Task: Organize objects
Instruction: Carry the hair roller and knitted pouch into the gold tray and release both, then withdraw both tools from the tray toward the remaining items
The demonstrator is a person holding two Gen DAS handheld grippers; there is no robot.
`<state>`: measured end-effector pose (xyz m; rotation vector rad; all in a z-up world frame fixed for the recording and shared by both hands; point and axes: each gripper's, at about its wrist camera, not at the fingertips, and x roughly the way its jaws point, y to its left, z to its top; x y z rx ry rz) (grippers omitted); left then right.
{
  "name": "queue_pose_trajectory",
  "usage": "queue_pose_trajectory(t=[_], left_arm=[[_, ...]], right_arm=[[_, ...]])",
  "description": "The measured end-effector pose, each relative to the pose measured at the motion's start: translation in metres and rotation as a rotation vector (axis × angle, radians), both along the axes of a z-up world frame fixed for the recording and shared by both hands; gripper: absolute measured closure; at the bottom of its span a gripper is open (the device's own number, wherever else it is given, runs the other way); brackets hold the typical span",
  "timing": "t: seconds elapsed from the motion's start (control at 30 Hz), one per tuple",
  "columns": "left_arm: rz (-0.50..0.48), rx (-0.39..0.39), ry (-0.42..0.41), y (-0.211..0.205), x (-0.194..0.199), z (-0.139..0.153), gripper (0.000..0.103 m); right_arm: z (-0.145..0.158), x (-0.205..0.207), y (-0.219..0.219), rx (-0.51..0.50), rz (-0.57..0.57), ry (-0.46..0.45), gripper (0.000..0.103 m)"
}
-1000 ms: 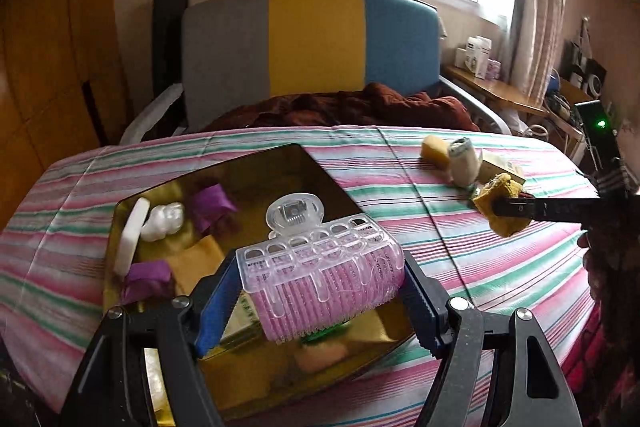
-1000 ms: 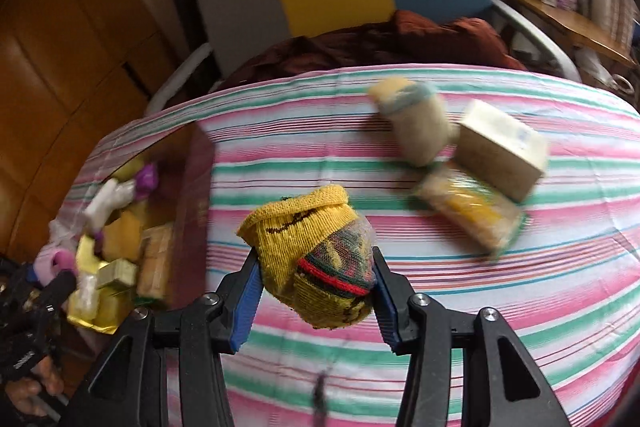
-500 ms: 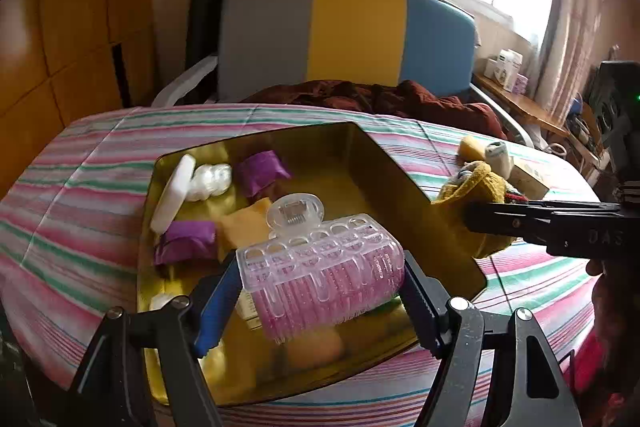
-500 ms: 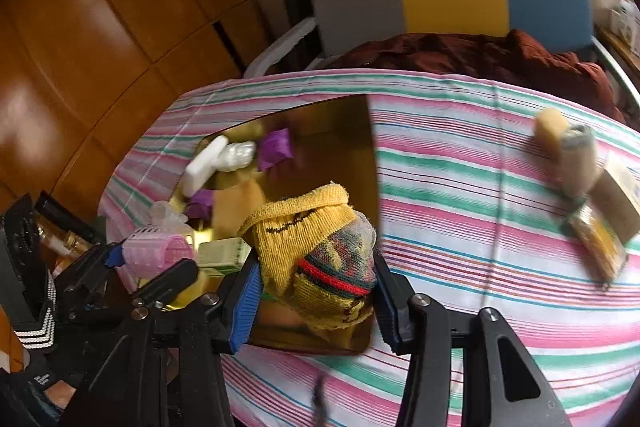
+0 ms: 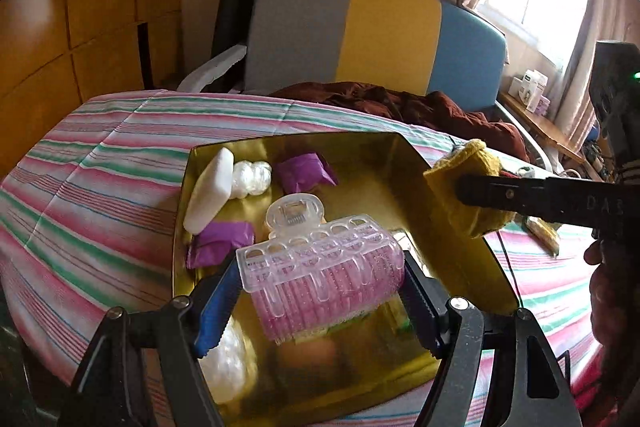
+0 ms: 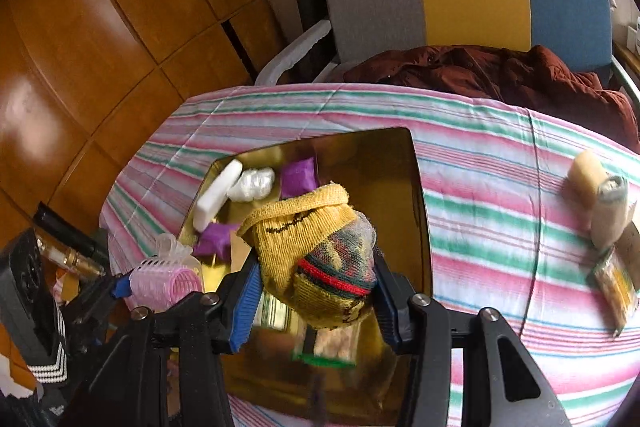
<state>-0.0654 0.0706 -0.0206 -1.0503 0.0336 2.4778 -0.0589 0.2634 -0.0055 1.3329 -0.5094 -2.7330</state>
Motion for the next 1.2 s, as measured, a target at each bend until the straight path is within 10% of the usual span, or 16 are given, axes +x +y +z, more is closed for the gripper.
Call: queue_pose_trajectory(t=[0.13, 0.27, 1.2], left_arm=[[0.013, 0.0, 0.013, 0.009, -0.021, 0.007, 0.028], [0.054, 0.012, 0.01, 0.017, -0.052, 0.011, 0.016], [0.147, -0.047, 0.081, -0.021, 0.004, 0.007, 0.008]], right_arm=[[0.003, -0.022, 0.003, 0.014, -0.038, 0.001, 0.047], [0.006, -0.034, 0.01, 0.042, -0.1, 0.011, 0.019], [-0.012, 0.037, -0.02, 0.221, -0.133, 0.033, 0.004]])
